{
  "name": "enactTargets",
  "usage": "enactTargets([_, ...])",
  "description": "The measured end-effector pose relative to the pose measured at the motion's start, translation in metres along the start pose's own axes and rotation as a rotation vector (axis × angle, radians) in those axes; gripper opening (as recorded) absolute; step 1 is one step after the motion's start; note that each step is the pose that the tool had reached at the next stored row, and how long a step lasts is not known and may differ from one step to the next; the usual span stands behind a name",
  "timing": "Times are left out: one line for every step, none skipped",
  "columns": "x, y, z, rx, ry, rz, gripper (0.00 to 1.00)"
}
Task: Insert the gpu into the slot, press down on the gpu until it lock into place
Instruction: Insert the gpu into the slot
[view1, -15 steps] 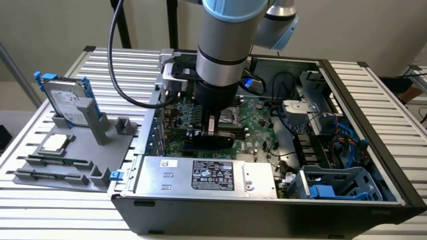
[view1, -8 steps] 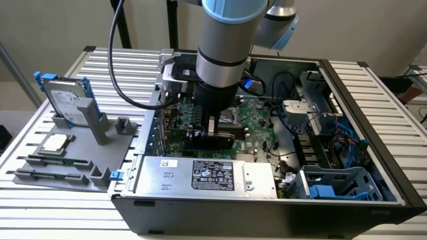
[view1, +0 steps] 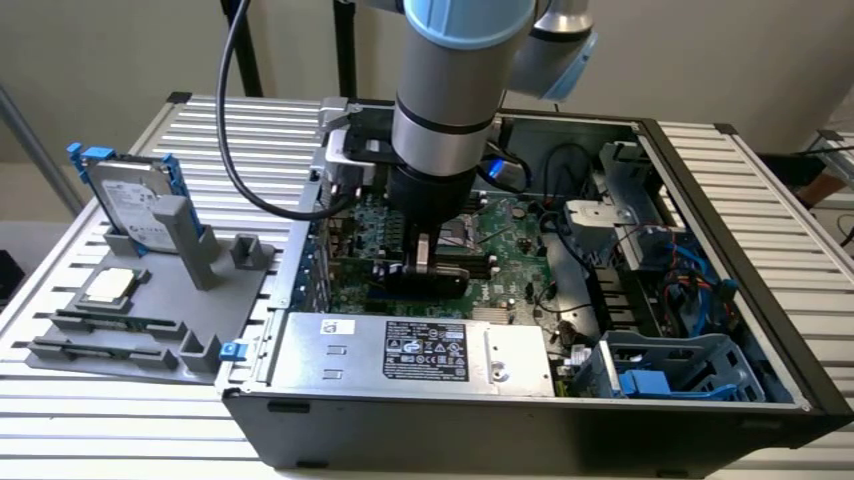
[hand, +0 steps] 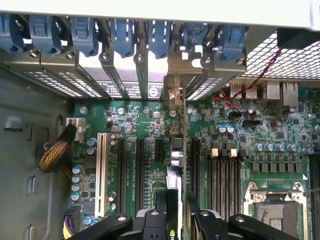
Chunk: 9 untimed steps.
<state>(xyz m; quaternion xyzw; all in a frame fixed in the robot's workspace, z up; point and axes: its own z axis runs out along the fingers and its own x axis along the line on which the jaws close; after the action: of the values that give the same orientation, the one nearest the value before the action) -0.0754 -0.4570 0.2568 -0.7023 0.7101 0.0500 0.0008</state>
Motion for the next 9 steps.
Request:
enactTargets([0.0000,0.0000,0.0002,-0.0001,0.0001,0.000,0.26])
enactTargets([0.0000,0.0000,0.0003,-0.0001,0.0001,-0.001,0.26])
enactTargets([0.0000,0.0000,0.0006,-0.0001,0.0001,-0.001,0.26])
enactTargets([0.0001,0.0000,0.0006,-0.0002,0.0002,-0.001,0.26])
enactTargets([0.0001,-0.0001,0.0007,-0.0002,0.0002,-0.001,0.26])
enactTargets([0.0001,-0.0001,0.0008,-0.0001,0.0001,-0.002,0.26])
enactTargets([0.0000,-0.0001,0.0009,-0.0002,0.0001,-0.002,0.26])
enactTargets([0.0000,-0.0001,0.0009,-0.0002,0.0001,-0.002,0.26])
enactTargets([0.0000,-0.0001,0.0011,0.0000,-0.0006,-0.002,0.27])
